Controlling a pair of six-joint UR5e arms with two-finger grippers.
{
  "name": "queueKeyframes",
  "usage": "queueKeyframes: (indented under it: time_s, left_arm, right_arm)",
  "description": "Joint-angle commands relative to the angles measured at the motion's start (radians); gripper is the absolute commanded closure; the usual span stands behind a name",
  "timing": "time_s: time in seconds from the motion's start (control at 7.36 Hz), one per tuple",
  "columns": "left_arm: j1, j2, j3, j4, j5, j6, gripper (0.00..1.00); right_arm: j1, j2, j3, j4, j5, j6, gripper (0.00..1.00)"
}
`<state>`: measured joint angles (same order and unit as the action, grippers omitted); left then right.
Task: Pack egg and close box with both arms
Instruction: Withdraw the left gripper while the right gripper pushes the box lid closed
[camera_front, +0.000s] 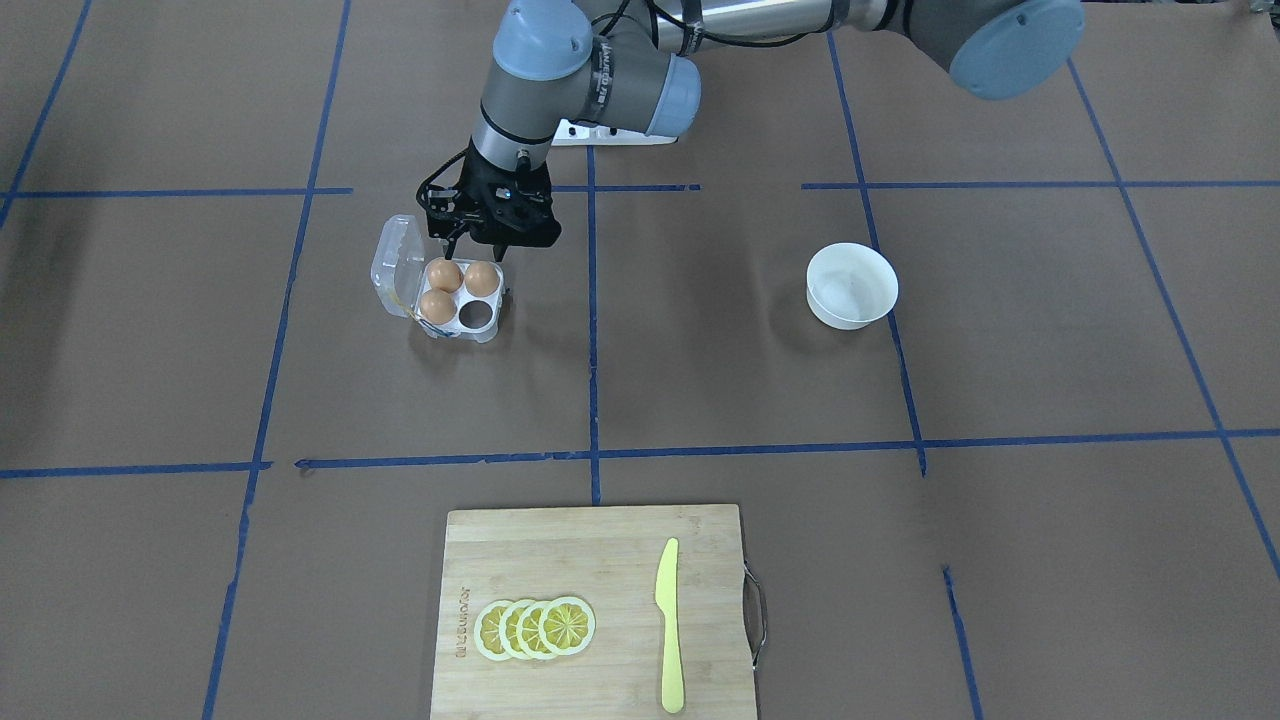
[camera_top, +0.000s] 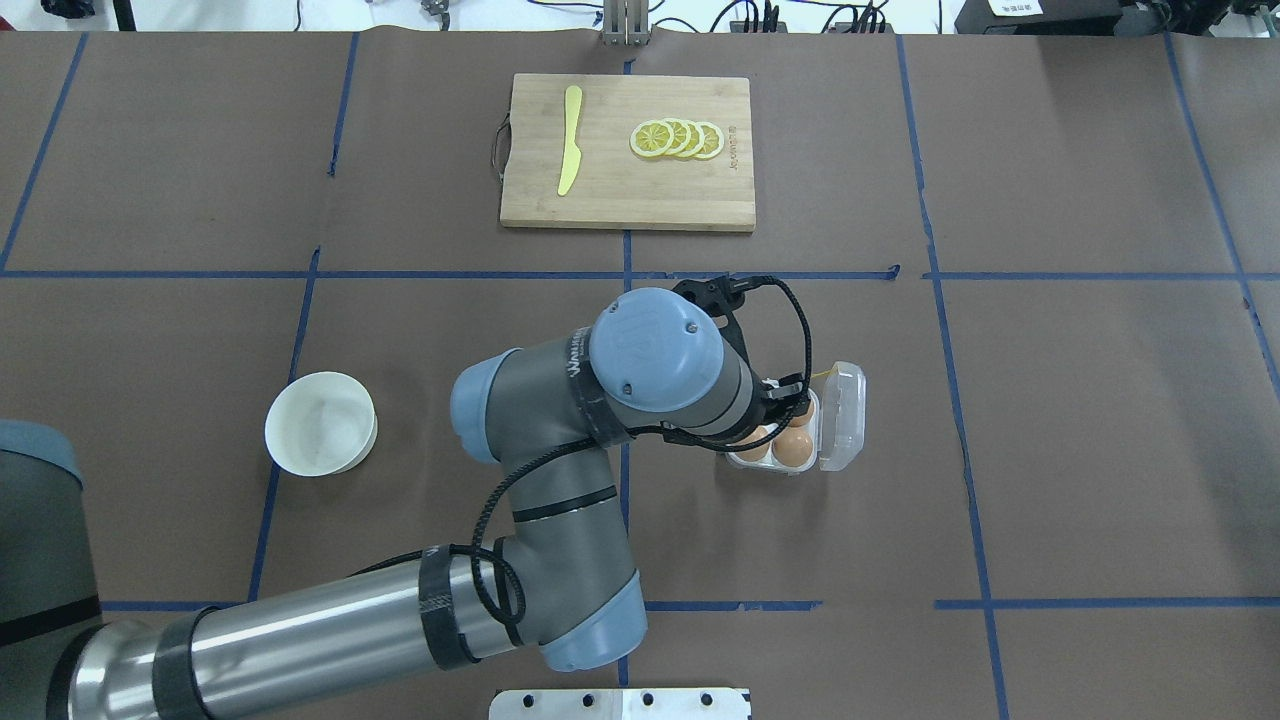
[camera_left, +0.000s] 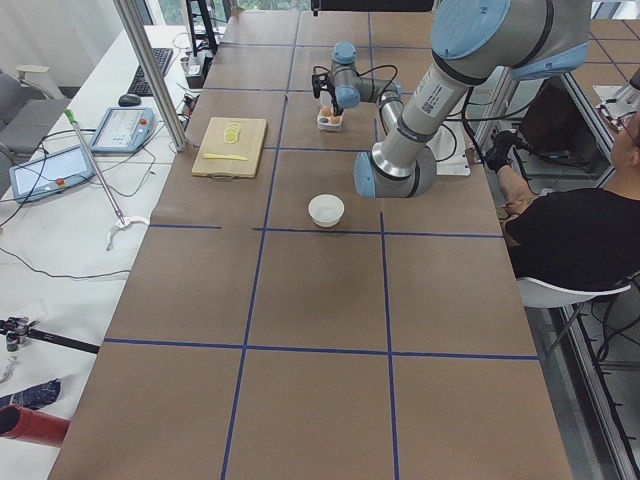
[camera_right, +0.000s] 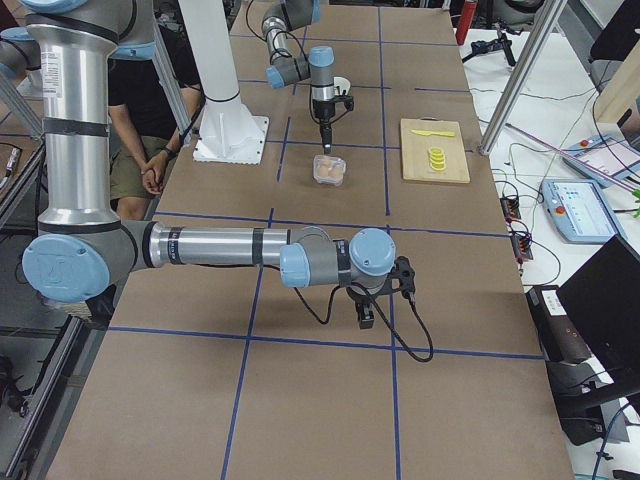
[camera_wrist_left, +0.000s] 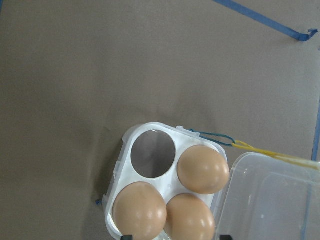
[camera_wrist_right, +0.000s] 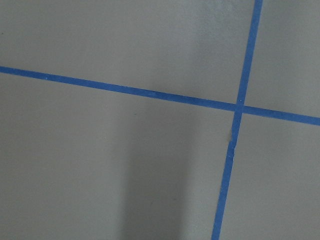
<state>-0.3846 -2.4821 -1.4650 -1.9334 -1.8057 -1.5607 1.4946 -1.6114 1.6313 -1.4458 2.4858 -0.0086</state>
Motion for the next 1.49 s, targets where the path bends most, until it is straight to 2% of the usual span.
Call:
queueKeyframes:
  time_s: [0.0, 0.14, 0.27, 0.41, 0.54, 0.82, 1.09, 1.22, 1.36]
  left_arm:
    - [-0.061, 0.200, -0.258, 0.075, -0.003, 0.144, 0.36]
    - [-0.100, 0.286, -0.341, 0.077, -0.004, 0.251, 0.36]
    - [-0.164, 0.336, -0.362, 0.077, -0.018, 0.343, 0.36]
    - [-0.227, 0.371, -0.362, 0.077, -0.076, 0.429, 0.36]
    - [-0.302, 0.408, -0.362, 0.076, -0.137, 0.505, 0.36]
    - [-0.405, 0.457, -0.348, 0.074, -0.194, 0.633, 0.35]
    - [-0.467, 0.459, -0.284, 0.065, -0.231, 0.718, 0.35]
    - [-0.482, 0.459, -0.275, 0.064, -0.233, 0.738, 0.35]
    - [-0.494, 0.459, -0.270, 0.063, -0.233, 0.740, 0.36]
  right_arm:
    - [-0.083, -0.002, 0.002, 0.187, -0.005, 0.287, 0.00]
    - [-0.161, -0.004, 0.002, 0.340, -0.027, 0.503, 0.00]
    - [-0.254, -0.005, 0.002, 0.511, -0.081, 0.723, 0.00]
    - [-0.339, -0.004, 0.008, 0.610, -0.115, 0.889, 0.00]
    - [-0.426, 0.007, 0.059, 0.626, -0.136, 1.008, 0.00]
    - [-0.673, 0.036, 0.189, 0.625, -0.326, 1.270, 0.00]
    - [-0.857, 0.155, 0.197, 0.611, -0.491, 1.441, 0.00]
    - [-0.897, 0.229, 0.196, 0.537, -0.522, 1.458, 0.00]
    - [-0.899, 0.336, 0.197, 0.392, -0.530, 1.458, 0.00]
